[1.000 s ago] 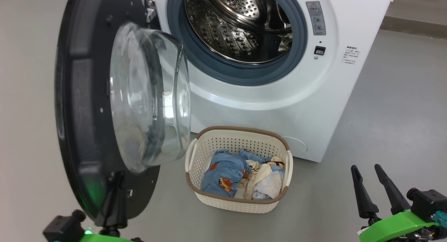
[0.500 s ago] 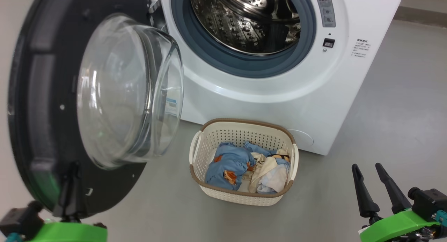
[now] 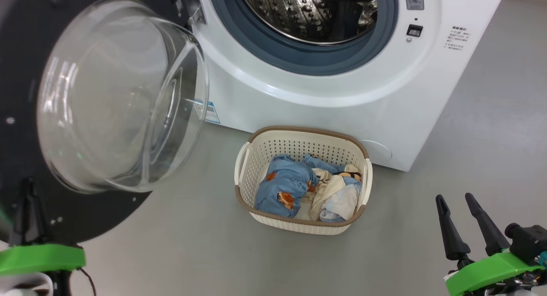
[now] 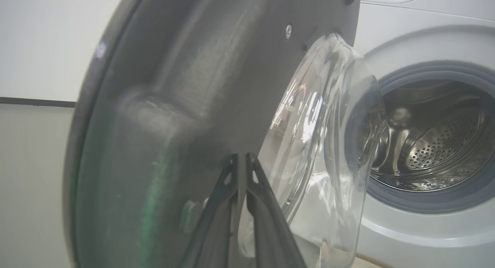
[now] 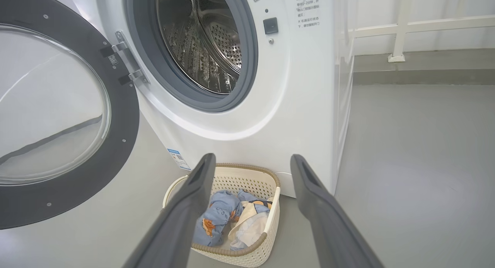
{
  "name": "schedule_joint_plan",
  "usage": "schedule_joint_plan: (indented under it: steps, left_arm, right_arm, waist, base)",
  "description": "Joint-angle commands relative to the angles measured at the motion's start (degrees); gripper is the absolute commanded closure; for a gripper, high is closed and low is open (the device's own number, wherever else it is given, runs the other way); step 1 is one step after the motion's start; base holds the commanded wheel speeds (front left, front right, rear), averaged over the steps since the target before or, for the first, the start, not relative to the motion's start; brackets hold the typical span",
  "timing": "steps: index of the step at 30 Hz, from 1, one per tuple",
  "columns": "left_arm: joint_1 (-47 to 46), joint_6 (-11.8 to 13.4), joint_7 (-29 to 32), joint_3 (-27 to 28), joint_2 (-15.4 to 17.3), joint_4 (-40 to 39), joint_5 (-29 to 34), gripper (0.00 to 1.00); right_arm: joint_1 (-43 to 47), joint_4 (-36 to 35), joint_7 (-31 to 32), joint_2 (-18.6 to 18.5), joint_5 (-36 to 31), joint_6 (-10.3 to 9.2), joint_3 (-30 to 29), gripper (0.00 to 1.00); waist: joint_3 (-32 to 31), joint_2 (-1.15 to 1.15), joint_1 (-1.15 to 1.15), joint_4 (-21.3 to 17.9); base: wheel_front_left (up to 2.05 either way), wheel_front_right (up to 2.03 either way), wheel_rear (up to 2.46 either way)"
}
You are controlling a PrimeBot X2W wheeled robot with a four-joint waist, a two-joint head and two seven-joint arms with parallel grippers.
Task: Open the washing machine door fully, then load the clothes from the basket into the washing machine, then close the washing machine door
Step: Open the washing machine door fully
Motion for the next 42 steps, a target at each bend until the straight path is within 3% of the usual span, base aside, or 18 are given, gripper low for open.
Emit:
schedule_joint_plan:
  steps: [1, 16, 27, 42]
  left_arm:
    - [-3.1, 0.2, -0.4, 3.5, 2.7, -0.1, 0.9, 1.00]
    - [-12.0, -1.9, -0.4, 12.9, 4.8, 9.8, 7.8, 1.00]
    - [-17.3, -1.9, -0.4, 19.6, 7.7, 15.3, 11.5, 1.00]
    - [-23.8, -2.0, -0.4, 23.7, 12.4, 22.9, 17.1, 1.00]
  right_arm:
    - [-2.7, -1.6, -0.7, -1.4, -0.8, 0.32, 0.9, 0.00]
    - [-5.7, -2.1, -0.7, -2.7, -1.2, 0.32, 1.1, 0.00]
    - [-7.4, -2.3, -0.7, -3.5, -1.4, 0.32, 1.1, 0.00]
    - [-9.9, -2.9, -0.7, -5.0, -1.8, 0.32, 1.9, 0.00]
  waist:
    - [0.9, 0.00, -0.01, 0.1]
    - [6.9, 0.00, -0.01, -0.3]
    - [9.7, 0.00, -0.01, -0.9]
    - [14.4, 0.00, -0.01, -1.4]
  base:
    - [0.00, 0.00, 0.00]
    - [0.00, 0.00, 0.00]
    - [0.00, 0.00, 0.00]
    - [0.00, 0.00, 0.00]
